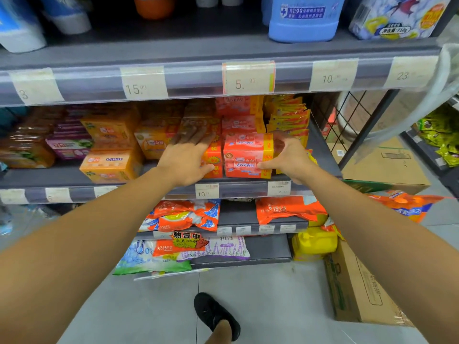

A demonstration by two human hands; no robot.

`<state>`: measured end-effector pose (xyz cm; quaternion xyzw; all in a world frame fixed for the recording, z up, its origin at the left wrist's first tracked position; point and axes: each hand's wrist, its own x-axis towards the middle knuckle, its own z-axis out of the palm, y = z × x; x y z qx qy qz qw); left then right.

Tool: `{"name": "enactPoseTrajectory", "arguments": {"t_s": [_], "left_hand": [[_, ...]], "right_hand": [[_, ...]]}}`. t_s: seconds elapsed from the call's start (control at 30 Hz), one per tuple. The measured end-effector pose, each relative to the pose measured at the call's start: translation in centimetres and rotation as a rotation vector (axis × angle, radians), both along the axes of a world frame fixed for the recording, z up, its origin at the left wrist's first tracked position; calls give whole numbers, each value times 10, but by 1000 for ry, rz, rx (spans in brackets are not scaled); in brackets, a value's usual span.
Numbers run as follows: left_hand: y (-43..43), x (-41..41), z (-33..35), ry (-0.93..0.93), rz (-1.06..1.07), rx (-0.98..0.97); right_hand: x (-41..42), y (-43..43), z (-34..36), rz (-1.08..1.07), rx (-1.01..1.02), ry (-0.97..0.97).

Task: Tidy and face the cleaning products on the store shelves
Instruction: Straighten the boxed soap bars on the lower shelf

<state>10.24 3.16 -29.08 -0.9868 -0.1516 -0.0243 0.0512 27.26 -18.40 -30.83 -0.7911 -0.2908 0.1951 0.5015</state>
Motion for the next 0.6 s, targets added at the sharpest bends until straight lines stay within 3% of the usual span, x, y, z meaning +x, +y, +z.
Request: {"name": "enactPoseTrajectory", "arguments": {"t_s": [0.3,0.6], "left_hand": [[-1,0,-4,-53,8,46],[-7,3,-1,0,57,24]], "right_hand": [[-7,12,-10,-93,-41,-203],[-40,4,-42,-167,26,-251]]}}
